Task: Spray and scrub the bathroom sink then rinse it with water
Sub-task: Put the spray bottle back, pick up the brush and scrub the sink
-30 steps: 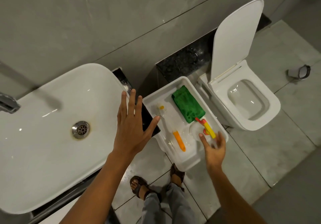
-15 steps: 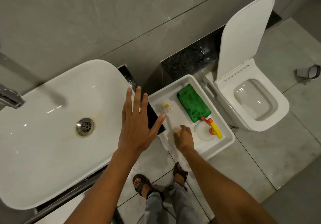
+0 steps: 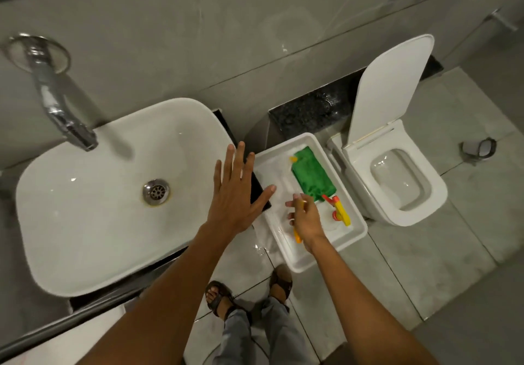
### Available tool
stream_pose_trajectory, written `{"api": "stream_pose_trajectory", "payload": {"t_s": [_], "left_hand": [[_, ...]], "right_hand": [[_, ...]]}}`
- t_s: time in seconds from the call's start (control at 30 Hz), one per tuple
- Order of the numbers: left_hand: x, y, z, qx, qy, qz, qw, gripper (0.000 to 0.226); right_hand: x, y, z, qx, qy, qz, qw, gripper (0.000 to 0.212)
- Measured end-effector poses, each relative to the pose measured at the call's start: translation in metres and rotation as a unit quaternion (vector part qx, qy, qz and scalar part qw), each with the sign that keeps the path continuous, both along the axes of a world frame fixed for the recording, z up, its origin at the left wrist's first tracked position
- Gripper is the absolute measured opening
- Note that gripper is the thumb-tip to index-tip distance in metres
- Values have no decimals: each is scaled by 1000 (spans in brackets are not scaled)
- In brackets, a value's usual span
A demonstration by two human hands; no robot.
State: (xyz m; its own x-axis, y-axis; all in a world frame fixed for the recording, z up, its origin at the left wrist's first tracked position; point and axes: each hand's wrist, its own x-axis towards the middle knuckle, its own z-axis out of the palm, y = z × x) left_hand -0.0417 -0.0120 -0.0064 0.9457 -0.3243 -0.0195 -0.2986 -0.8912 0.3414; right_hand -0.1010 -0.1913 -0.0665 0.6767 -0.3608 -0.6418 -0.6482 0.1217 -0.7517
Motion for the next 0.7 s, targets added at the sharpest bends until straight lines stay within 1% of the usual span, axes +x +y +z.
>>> {"api": "stream_pose_trajectory", "payload": {"t_s": [0.1,0.23,0.3,0.37,0.4,0.43,0.47,0.53,0.6,0.63,0.7], "left_hand": [[-18,18,11,-29,5,13,999,89],[-42,61,30,-58,26,81,995,85],[-49,89,38,-76,27,125,989,82],[-48,118,48,-88,1,172,981,80],[-54,175,54,-93,-18,240,966,78],[-61,230,60,-85,-38,293,951,76],[-59,243,58,-71,-44,298,951,74],[-61,269,54,-44,-52,306,949,72],[-61,318,42,-36,-26,356,934,78],[-61,325,39,-30,-17,368,929,81],[-62,335,32,-28,-6,383,923,86]], "right_hand": [[2,-3,45,-13,-64,2,998,32],[-2,15,113,23,-143,49,988,35],[-3,37,140,31,-167,92,981,34],[-2,58,156,31,-182,139,973,31],[2,112,166,37,-193,195,961,30],[4,163,176,31,-186,249,950,29],[1,171,180,21,-175,266,948,28],[-3,190,182,-45,-143,324,934,33],[-2,238,174,-111,-68,418,899,42],[-2,245,177,-141,-23,462,875,43],[-4,259,181,-189,59,548,813,36]]}}
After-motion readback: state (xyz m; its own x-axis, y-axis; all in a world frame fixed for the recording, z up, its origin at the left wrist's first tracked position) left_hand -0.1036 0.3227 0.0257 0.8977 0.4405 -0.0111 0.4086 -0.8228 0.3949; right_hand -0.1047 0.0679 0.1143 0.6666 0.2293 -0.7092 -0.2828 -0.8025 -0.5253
